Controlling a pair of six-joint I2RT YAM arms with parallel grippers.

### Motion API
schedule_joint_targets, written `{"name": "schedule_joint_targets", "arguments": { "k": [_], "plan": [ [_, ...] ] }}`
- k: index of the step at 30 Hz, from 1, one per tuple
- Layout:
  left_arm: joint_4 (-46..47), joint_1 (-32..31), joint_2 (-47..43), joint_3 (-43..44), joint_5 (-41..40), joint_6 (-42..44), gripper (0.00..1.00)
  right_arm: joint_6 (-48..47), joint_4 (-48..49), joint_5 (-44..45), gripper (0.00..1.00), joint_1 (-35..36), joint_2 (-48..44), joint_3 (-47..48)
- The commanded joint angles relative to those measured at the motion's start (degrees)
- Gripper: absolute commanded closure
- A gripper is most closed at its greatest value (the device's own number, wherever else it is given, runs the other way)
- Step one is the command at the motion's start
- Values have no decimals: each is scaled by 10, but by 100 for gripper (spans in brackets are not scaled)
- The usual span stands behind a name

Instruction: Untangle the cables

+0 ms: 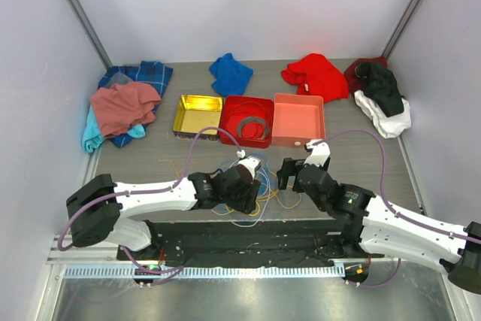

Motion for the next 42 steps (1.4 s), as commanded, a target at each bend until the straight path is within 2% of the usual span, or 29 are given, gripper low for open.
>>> {"name": "schedule_joint_targets", "arguments": {
  "k": [1,10,14,17,18,20,21,22,26,27,32,37,39,42],
  "plan": [
    [-6,-3,3,17,-5,5,46,8,19,7,2,0,-2,-2],
    [-3,-6,41,2,4,-6,46,13,19,5,2,0,-2,-6],
    [14,-7,54,-5,8,-12,52,15,18,5,2,0,-4,-7],
    [24,-8,60,-8,6,-12,63,15,16,6,2,0,-5,-7],
    [24,-8,60,-8,4,-12,72,15,15,7,2,0,-6,-8],
    [23,-9,52,-9,-5,-12,81,15,15,7,1,0,-7,-8],
    [17,-9,47,-10,-11,-12,89,16,14,7,2,0,-8,-9],
    [10,-10,39,-7,-19,-12,92,17,14,7,2,0,-9,-7],
    [-75,-10,-60,37,-81,4,95,16,11,10,2,0,-19,-4],
    [-122,-10,-81,72,-116,17,95,15,12,9,2,0,-20,-3],
    [-231,-9,-190,212,-227,77,93,8,19,5,2,0,-13,0],
    [-365,-3,-194,284,-350,90,94,8,29,-3,2,0,-8,-1],
    [-404,4,-183,282,-378,54,95,6,33,-2,2,0,-9,-3],
    [-450,33,-183,254,-374,-9,99,0,39,-3,2,0,-6,0]
  ]
}}
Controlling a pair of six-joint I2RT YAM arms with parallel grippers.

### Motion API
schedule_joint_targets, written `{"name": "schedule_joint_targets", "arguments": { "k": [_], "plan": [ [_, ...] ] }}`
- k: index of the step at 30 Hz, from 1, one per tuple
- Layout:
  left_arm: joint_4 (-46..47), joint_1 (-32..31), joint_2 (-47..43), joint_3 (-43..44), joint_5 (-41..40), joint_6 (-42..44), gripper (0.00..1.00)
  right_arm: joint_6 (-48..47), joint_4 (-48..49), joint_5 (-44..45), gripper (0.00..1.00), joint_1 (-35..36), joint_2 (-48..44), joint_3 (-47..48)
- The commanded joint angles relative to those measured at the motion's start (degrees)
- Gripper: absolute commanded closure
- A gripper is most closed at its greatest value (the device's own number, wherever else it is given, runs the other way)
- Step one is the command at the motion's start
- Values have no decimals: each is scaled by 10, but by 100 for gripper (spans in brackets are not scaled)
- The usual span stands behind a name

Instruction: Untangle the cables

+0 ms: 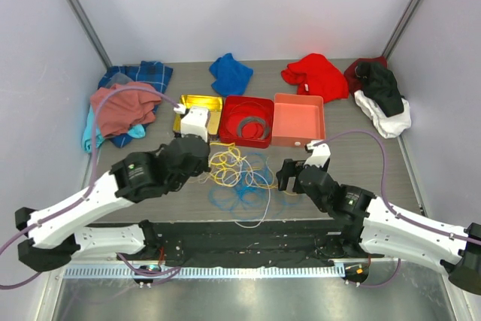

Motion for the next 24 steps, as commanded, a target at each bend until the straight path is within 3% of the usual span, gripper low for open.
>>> {"name": "schedule_joint_targets", "arguments": {
  "k": [1,7,11,14,19,24],
  "plan": [
    [-148,50,26,-54,-48,-78,100,-7,36,5,2,0,4,12],
    [-139,155,-23,-109,11,-108,100,-14,53,-6,2,0,27,11],
    [-131,180,-40,-93,19,-102,100,-14,59,-10,2,0,32,10],
    [-118,180,-55,-34,2,-77,100,-21,69,-10,2,0,28,13],
    [-71,180,-19,159,-12,-3,100,-38,69,-6,2,0,28,33],
    [35,180,-3,275,80,66,99,-57,69,-6,2,0,27,51]
  ]
}}
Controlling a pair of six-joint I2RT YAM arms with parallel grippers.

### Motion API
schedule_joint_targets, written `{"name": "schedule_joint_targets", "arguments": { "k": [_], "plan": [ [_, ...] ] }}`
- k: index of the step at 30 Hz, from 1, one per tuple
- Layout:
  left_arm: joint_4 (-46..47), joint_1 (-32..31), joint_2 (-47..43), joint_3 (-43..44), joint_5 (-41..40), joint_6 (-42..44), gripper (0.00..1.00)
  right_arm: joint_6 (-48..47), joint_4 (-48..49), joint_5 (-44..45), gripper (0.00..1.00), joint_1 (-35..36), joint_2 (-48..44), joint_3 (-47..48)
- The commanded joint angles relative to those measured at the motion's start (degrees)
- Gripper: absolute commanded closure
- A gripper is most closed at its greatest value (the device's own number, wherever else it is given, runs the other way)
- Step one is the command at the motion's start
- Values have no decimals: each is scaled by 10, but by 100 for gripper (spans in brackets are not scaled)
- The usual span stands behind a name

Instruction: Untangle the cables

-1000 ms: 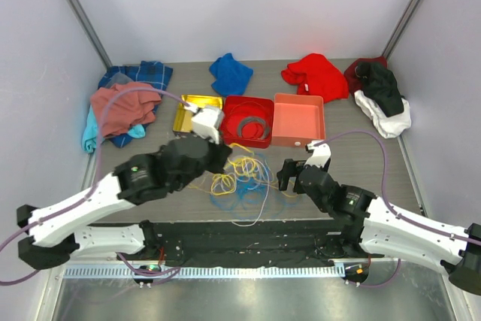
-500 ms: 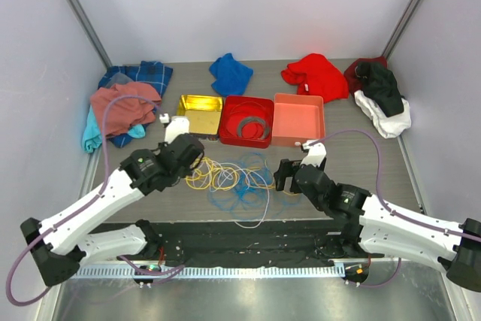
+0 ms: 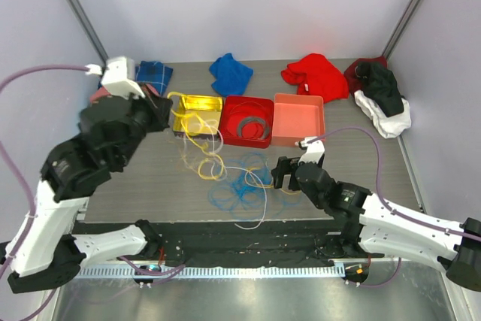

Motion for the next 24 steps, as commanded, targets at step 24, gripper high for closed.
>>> {"name": "schedule_joint_targets", "arguments": {
  "k": [24],
  "plan": [
    [106,2,-4,3,229,81,99,-63,209,-195,1,1,108,206]
  ]
}}
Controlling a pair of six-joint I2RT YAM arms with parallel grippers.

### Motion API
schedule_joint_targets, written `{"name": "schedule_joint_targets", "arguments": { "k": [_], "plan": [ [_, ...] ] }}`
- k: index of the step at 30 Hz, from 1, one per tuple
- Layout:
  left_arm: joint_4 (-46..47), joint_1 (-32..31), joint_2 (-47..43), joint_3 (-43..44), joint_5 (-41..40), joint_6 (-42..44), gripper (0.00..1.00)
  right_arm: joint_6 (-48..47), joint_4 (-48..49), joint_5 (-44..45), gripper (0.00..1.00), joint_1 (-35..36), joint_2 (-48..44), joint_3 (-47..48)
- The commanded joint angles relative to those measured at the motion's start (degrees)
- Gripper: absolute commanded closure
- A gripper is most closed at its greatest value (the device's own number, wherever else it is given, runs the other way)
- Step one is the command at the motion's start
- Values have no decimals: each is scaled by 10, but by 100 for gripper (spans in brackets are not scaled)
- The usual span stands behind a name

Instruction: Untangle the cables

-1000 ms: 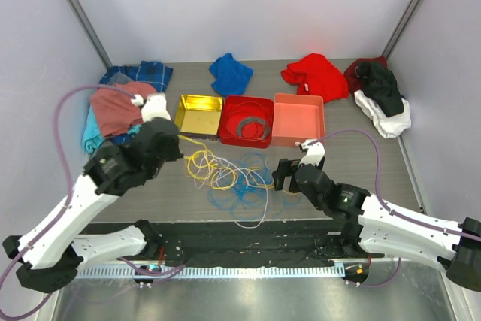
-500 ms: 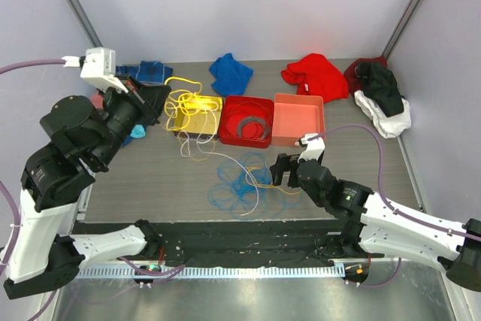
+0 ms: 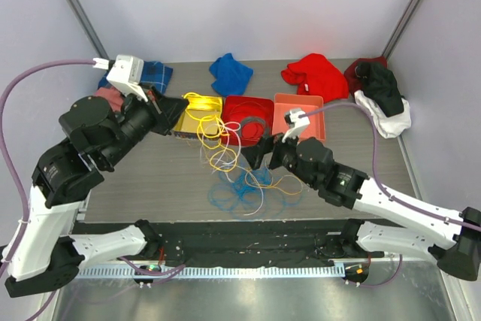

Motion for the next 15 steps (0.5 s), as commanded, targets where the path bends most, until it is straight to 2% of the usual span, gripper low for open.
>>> {"name": "schedule_joint_targets", "arguments": {
  "k": [1,6,15],
  "plan": [
    [29,2,-7,-45,43,-13,99,-12,89,-61,0,2,42,52],
    [31,2,-3,-53,49,-16,99,-2,163,-85,0,5,50,45],
    [33,2,3,-60,61,-20,98,-7,182,-82,2,6,90,50]
  ]
}}
